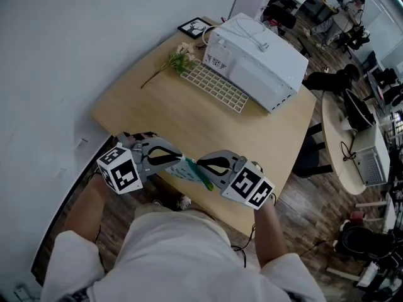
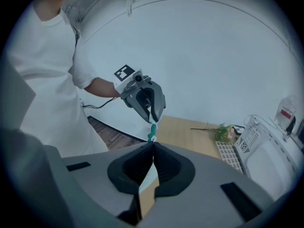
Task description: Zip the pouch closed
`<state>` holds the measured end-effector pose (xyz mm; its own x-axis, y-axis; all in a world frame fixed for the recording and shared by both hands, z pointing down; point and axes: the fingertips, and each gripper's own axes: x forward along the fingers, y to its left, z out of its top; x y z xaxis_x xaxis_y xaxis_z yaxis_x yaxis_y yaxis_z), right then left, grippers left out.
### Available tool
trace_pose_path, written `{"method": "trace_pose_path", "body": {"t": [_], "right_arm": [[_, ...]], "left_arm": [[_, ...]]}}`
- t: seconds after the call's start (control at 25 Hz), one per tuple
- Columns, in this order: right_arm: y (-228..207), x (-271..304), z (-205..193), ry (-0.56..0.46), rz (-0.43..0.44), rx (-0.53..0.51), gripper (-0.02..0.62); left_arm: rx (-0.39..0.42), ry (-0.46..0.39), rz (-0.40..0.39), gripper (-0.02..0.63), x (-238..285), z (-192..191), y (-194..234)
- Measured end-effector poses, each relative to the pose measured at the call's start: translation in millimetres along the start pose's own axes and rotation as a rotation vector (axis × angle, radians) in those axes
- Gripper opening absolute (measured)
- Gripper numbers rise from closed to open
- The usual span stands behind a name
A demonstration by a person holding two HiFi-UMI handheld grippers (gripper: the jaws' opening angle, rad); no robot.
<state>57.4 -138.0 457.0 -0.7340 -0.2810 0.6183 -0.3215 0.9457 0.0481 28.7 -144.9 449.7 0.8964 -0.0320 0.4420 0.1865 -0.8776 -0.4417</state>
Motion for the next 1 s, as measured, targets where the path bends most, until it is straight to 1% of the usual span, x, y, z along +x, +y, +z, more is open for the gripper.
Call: {"method": "trace_pose_path", "body": {"t": [0.12, 0.2, 0.28, 0.36, 0.44, 0.6, 0.8, 1.0], "right_arm": [[-1, -2, 1, 0.012, -0.033, -0.041, 0.003], [-2, -2, 4, 0.012, -0.044, -0.069, 0.003], [-2, -1, 0, 0.04, -0.051, -0.088, 0.003], [-2, -2, -12, 0.086, -0.063, -0.094, 0.003], [-4, -6, -22, 0.106, -0.074, -0.081, 0.003], [-11, -11, -32, 0.111, -0.096, -0.05, 0.003], [-11, -12, -41, 0.116, -0.105, -0.031, 0.003], [-13, -18, -49, 0.111, -0.127, 0.017, 0.003]], "left_arm": [[-0.077, -0.038, 0.011, 0.023, -5, -1, 5], [-0.088, -0.042, 0.012, 0.023, -6, -2, 6], [-0.089, -0.033, 0.018, 0.023, -6, -4, 8], [-0.115, -0.035, 0.045, 0.023, -11, -9, 13], [-0.146, -0.044, 0.077, 0.023, -21, -14, 21], [-0.138, -0.029, 0.106, 0.023, -31, -17, 27], [-0.142, -0.014, 0.108, 0.023, -31, -23, 23], [-0.144, -0.004, 0.115, 0.023, -35, -24, 24]]}}
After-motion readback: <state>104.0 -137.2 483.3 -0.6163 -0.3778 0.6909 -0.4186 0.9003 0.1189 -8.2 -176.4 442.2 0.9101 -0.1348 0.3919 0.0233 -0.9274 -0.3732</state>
